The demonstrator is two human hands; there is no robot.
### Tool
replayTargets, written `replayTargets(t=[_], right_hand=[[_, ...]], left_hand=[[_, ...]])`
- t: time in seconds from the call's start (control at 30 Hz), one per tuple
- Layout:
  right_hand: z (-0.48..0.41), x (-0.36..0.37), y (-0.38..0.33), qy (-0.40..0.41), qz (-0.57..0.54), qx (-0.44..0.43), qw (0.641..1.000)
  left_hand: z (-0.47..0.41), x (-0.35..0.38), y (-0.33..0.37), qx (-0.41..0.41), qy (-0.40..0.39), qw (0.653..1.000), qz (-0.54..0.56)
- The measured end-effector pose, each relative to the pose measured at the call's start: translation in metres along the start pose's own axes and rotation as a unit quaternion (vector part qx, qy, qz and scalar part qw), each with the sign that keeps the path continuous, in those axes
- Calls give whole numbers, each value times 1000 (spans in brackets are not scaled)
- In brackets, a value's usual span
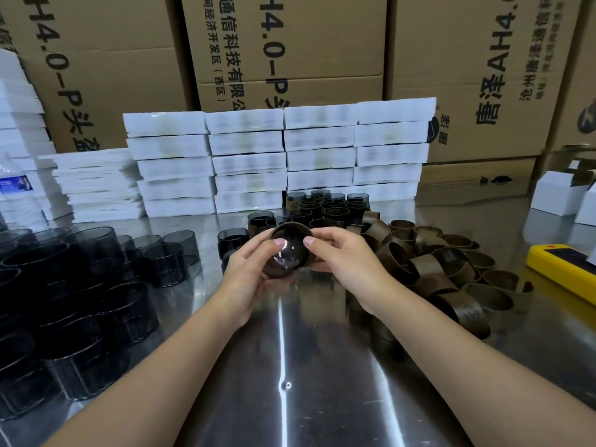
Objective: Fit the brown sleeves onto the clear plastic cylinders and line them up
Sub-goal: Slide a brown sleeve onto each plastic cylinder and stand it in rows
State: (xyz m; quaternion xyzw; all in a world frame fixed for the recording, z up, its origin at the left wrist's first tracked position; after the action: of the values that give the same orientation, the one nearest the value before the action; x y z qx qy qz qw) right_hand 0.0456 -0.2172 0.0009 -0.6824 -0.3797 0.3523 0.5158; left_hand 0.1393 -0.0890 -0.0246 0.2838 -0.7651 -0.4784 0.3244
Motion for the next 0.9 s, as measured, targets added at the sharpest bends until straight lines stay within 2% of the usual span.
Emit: replayTargets(t=[0.17, 0.37, 0.57, 0.9], right_hand=[[2, 2, 0, -6, 2, -18, 1000], [2, 2, 0, 3, 38, -13, 999], [3, 4, -1, -5, 87, 33, 996], [4, 4, -4, 0, 114, 26, 993]], left_hand=[[4, 4, 6, -29, 18, 999, 14], [11, 16, 9, -57, -14, 995, 86], [10, 18, 7, -54, -13, 995, 82], [8, 23, 10, -71, 13, 996, 52]])
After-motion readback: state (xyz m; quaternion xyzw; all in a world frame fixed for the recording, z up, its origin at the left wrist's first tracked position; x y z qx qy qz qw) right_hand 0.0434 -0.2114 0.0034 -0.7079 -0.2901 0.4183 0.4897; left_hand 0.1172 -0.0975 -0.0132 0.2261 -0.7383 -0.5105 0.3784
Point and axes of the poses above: each hand's wrist, its own z-axis away from the middle knuckle, its own x-axis out of the palm, y = z × x, the point moved 2 cm from there along -z, towards the middle knuckle, and after that the axes turned 4 degrees about x, right-handed, at the moved point
